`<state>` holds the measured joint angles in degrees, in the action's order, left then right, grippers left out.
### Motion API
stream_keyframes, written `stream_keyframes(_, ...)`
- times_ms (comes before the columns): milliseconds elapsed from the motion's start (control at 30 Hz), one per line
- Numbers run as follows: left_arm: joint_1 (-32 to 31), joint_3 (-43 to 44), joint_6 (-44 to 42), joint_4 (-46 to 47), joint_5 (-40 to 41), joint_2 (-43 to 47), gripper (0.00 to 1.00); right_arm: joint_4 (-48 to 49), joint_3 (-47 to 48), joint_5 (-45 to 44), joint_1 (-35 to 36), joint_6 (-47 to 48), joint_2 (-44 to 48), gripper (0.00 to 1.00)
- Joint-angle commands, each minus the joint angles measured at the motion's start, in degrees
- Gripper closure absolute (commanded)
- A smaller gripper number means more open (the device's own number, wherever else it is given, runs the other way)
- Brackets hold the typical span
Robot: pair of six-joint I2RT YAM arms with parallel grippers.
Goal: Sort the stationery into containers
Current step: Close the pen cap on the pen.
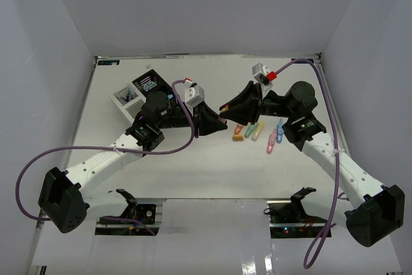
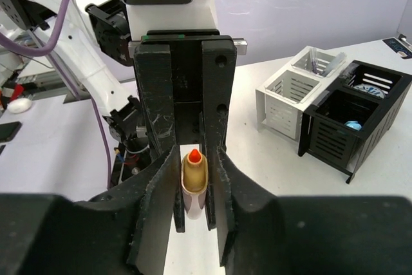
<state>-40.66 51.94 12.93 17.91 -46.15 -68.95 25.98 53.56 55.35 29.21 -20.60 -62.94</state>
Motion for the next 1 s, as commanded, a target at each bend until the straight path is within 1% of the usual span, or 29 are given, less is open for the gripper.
stream_keyframes(0,-0.12,-0.96,-1.41,0.55,1.14,2.5,0.97,-2.15,-1.44,-2.35,-0.21,2.22,1.5,0.64)
stream_keyframes(33,-0.12,-1.31,-1.59,0.2,1.32,2.76,0.97,-2.59,-1.7,-2.7,-0.21,2.67,1.76,0.57)
stream_keyframes(67,-0.12,-1.67,-1.59,-0.07,1.59,3.29,0.98,-2.95,-2.31,-3.49,-0.21,3.11,2.29,0.44)
stream_keyframes(100,-0.03,-2.37,-1.5,-0.16,1.94,3.55,0.98,-3.82,-2.67,-4.02,-0.21,3.81,2.55,0.38)
stream_keyframes(133,-0.03,-2.81,-1.42,-0.16,2.2,3.82,0.98,-4.26,-2.93,-4.81,-0.21,4.25,2.82,0.28)
stream_keyframes(200,-0.12,-4.03,-1.24,-0.42,2.82,4.52,0.98,-6.36,-3.46,-5.51,-0.29,5.91,3.61,0.15)
stream_keyframes(267,-0.12,-4.83,-1.33,-0.68,3.17,4.96,0.98,-8.3,-3.72,-8.22,-0.38,7.15,4.57,0.06)
stream_keyframes(367,-0.03,-6.67,-1.59,-2.52,5.62,5.93,0.99,-12.34,-4.86,-13.67,-1.17,9.52,6.59,0.02)
stream_keyframes(400,-0.03,-6.68,-1.68,-3.31,5.63,5.93,0.99,-12.35,-5.22,-13.69,-1.17,9.53,7.3,0.02)
stream_keyframes(433,0.15,-7.2,-1.68,-4.19,7.46,6.1,1.0,-12.96,-5.74,-16.3,-1.52,10.05,8.0,0.03)
stream_keyframes(467,0.06,-7.55,-1.59,-6.38,8.96,6.11,1.0,-14.19,-6.27,-17.55,-1.7,10.49,9.92,0.07)
stream_keyframes(500,0.15,-7.73,-1.42,-8.05,10.89,6.11,1.0,-14.98,-7.32,-18.95,-1.7,11.19,10.9,0.07)
stream_keyframes(533,0.23,-7.73,-1.15,-11.9,15.69,5.93,1.0,-16.9,-8.03,-21.4,-1.62,13.55,11.95,0.07)
stream_keyframes(600,0.41,-7.12,-0.37,-16.04,21.07,5.32,1.0,-20.33,-8.73,-23.7,-1.7,16.98,14.68,0.09)
stream_keyframes(633,0.5,-6.42,0.77,-21.29,23.89,4.88,1.0,-21.74,-9.17,-26.84,-1.7,18.13,15.38,0.1)
stream_keyframes(667,0.76,-4.33,1.3,-23.6,28.53,3.4,1.0,-24.72,-9.18,-28.44,-1.7,19.97,16.17,0.1)
stream_keyframes(700,0.85,-1.87,2.53,-28.32,30.75,1.47,1.0,-25.88,-9.0,-30.98,-1.7,20.33,16.09,0.1)
stream_keyframes(733,1.02,-1.85,3.06,-31.07,32.68,1.45,1.0,-28.06,-8.91,-32.14,-1.7,20.34,16.09,0.1)
stream_keyframes(767,1.37,1.03,3.42,-33.53,35.57,-0.47,1.0,-29.48,-8.56,-33.28,-1.7,22.16,15.4,0.1)
stream_keyframes(800,1.64,2.36,3.77,-35.99,36.65,-1.18,1.0,-32.8,-8.04,-34.08,-1.7,22.7,14.61,0.1)
stream_keyframes(833,1.99,3.5,3.94,-39.85,37.44,-1.71,1.0,-34.49,-7.25,-35.65,-1.7,23.49,12.86,0.1)
stream_keyframes(900,3.31,5.97,3.51,-42.42,37.89,-1.89,1.0,-37.3,-6.8,-37.07,-1.7,25.42,10.74,0.1)
stream_keyframes(967,5.06,7.37,2.37,-44.62,37.45,-0.49,1.0,-38.63,-6.37,-37.95,-1.7,27.62,6.61,0.06)
